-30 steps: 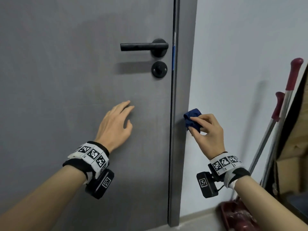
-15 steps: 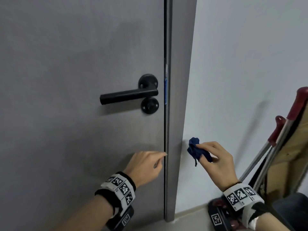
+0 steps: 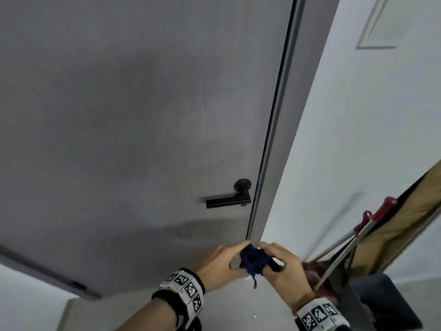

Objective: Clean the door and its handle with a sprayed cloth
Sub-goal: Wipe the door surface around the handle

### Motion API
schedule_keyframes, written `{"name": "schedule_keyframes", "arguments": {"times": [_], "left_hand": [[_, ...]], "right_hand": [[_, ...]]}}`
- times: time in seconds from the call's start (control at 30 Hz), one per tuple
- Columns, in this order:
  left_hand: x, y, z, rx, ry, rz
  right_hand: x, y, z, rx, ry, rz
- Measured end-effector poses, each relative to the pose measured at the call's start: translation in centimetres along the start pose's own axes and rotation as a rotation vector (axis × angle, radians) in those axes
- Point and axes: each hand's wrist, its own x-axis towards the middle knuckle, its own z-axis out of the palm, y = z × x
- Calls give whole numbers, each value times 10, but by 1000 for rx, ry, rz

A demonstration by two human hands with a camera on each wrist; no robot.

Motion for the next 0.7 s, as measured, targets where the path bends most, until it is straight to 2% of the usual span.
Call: {"name": "schedule_keyframes", "arguments": {"times": [0.27, 0.43, 0.53, 0.63, 0.7], "left_hand": [[-44, 14, -28, 11, 146, -133], [-80, 39, -47, 124, 183, -213], [-91, 55, -64, 172, 209, -231], [-96, 74, -82, 60, 237, -201], [-98, 85, -93, 40, 227, -187]], "right_hand": [[-15, -31, 19, 17, -19, 106], [-27, -67, 28, -10, -138, 83], [-22, -92, 27, 66, -173, 111], [-18, -119, 18, 160, -199, 140], [-19, -133, 12, 121, -224, 106]]}}
